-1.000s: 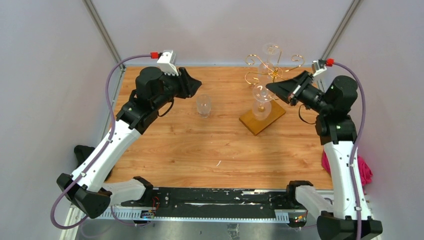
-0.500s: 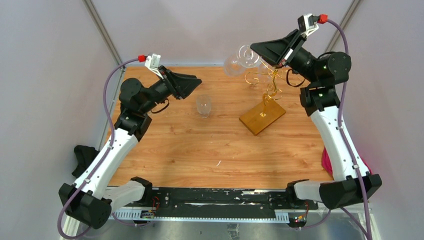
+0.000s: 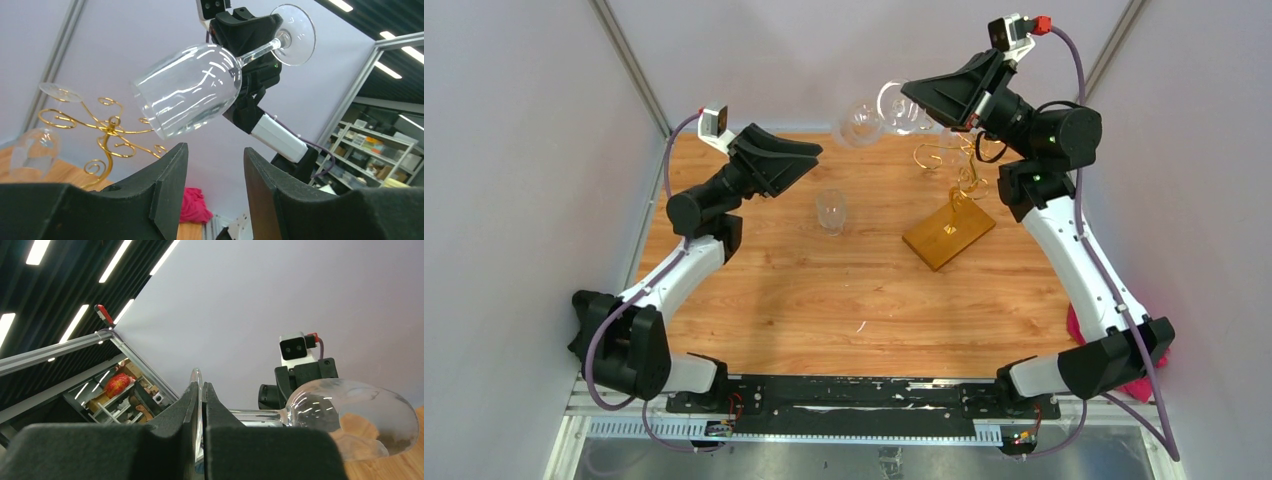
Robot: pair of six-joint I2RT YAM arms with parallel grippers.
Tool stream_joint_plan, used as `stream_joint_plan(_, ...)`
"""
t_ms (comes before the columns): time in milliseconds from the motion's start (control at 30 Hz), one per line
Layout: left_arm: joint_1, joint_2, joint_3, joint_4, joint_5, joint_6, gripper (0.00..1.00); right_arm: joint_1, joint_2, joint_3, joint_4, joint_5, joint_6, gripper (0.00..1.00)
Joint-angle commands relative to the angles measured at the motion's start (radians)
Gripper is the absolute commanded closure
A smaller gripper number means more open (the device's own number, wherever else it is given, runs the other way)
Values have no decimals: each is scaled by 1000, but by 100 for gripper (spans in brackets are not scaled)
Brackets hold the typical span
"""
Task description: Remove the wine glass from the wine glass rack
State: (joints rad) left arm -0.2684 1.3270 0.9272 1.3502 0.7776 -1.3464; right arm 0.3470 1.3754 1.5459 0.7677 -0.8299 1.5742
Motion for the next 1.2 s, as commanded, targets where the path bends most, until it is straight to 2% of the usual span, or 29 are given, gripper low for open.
stream_joint_plan(0, 19, 2, -26, 226, 31, -114, 50, 13, -46, 41, 98, 9, 3, 100)
stream_joint_plan(167, 30, 20, -14, 225, 25, -118, 50, 31, -66, 39, 52, 4, -31, 100)
stream_joint_plan(733, 31, 62, 12, 226, 5, -130, 51, 163, -19, 12, 49, 22, -60, 100)
stream_joint_plan(1167, 29, -128, 10, 226, 30, -156, 53, 188, 146, -69, 487, 60, 156, 100)
